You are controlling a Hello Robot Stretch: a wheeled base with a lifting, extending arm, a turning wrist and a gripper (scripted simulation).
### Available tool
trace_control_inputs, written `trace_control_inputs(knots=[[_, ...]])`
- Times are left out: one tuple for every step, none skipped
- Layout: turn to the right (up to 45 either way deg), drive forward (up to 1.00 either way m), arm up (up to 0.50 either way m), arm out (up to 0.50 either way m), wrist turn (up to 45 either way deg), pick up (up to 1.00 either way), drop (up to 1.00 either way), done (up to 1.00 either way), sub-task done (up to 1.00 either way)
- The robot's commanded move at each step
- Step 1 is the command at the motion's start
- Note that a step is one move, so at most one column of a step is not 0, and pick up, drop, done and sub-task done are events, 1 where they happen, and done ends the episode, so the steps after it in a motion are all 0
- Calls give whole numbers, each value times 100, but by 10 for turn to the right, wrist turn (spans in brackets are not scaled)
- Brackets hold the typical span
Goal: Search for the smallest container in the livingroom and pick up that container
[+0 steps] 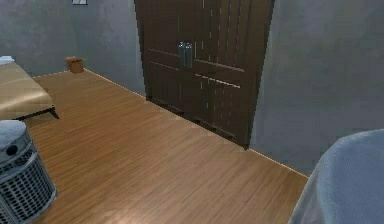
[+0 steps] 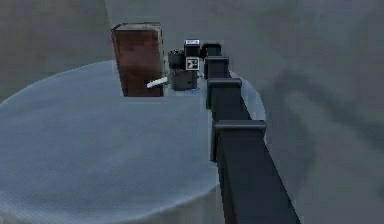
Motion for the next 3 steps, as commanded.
trace_control_inputs(knots=[[0, 0, 0, 6, 0, 0, 0, 0, 0], [0, 0, 0, 0, 0, 100, 0, 0, 0], [0, 0, 0, 0, 0, 0, 0, 100, 0]])
